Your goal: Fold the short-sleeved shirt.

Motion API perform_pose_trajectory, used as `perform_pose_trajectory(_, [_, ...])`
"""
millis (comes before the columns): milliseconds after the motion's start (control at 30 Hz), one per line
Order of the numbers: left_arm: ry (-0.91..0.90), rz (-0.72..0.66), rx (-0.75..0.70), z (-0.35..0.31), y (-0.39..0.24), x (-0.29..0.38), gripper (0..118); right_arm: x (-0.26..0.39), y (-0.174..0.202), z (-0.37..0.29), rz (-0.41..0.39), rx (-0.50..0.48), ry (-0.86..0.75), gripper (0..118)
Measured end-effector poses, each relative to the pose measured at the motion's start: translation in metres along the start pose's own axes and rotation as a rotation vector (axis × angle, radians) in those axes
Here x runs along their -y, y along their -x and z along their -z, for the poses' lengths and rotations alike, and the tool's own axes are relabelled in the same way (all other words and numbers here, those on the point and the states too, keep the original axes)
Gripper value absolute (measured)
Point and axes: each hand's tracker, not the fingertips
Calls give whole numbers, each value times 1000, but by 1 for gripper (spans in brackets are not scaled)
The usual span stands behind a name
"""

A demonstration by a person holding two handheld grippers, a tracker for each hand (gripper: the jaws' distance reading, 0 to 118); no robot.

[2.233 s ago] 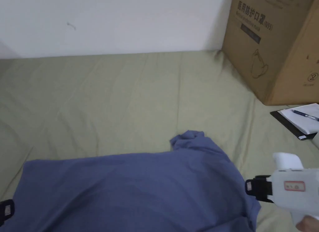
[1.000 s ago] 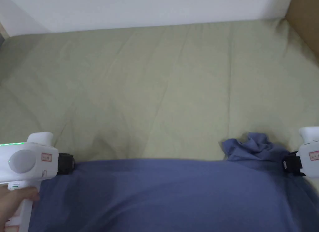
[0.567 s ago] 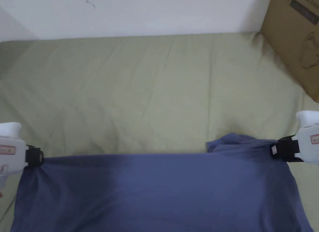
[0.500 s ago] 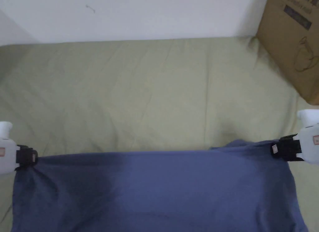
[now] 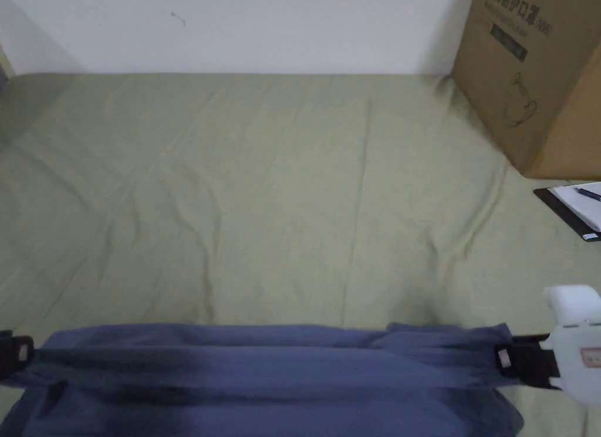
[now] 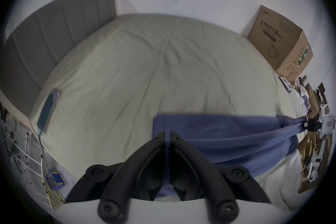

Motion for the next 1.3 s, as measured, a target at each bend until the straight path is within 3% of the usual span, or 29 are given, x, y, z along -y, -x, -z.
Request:
perform_pose_trajectory(133, [71,-94,27,26,16,43,2,47,-7,44,24,11,36,4])
perform_pose_trajectory(200, [57,-135,53,28,22,52,4,56,-5,51,59,36,55,29])
perform_pose_trajectory(233, [34,-165,56,24,22,52,18,57,-3,49,72,51,47,45])
perform_pose_trajectory(267, [22,-182,62,20,24,51,42,55,-3,44,79,59,35,62])
perform_pose_trajectory(300, [15,-189,64,17,27,49,71,51,-4,39,82,61,26,85])
perform_pose_trajectory(333, [12,-190,57,13,29,46,105,48,-3,32,82,71,22,97])
perform_pose_trajectory(367, [13,-189,53,7,27,45,114,45,-2,27,82,88,17,96])
perform_pose_trajectory(567, [-161,-267,163,-46,33,49,114,31,24,-19,-15,97,-154,92])
perform_pose_trajectory(600, [-158,-285,197,-52,34,51,114,30,33,-26,-33,82,-194,87])
perform_pose_trajectory(633, [-152,-302,235,-52,38,54,114,29,43,-31,-27,83,-243,65])
perform_pose_trajectory(700, [-138,-320,240,-58,37,62,113,27,60,-34,24,84,-315,29])
perform_pose_trajectory(733, [-143,-314,237,-60,35,68,99,26,70,-32,54,64,-351,13])
perform_pose_trajectory(767, [-153,-305,221,-60,33,73,75,25,77,-30,77,39,-372,8])
perform_pose_trajectory(833, [-130,-275,137,-56,33,81,7,23,94,-22,93,-20,-389,0])
perform_pose_trajectory(900, [-115,-298,157,-45,49,89,2,20,111,-14,54,-26,-377,0])
perform_pose_trajectory(1000, [-106,-376,200,-41,68,99,0,17,139,-6,-73,28,-367,0])
perform_pose_trajectory(1100, [-138,-472,241,-41,81,102,0,13,152,1,-94,14,-357,0])
perform_pose_trajectory(1133, [-150,-523,283,-37,89,102,6,10,154,6,-91,1,-346,0])
perform_pose_trajectory(1167, [-155,-564,317,-35,89,101,26,9,156,10,-88,-7,-342,0])
perform_pose_trajectory(1200, [-156,-598,365,-30,94,101,57,7,158,12,-85,-15,-334,0])
perform_pose_trajectory(1233, [-144,-627,390,-22,98,99,99,6,161,15,-86,-19,-326,0])
perform_pose_trajectory(1267, [-109,-644,384,-15,100,97,115,6,165,16,-88,-19,-320,0])
perform_pose_trajectory(1300, [-65,-661,388,-6,100,93,117,5,168,17,-90,-20,-313,0])
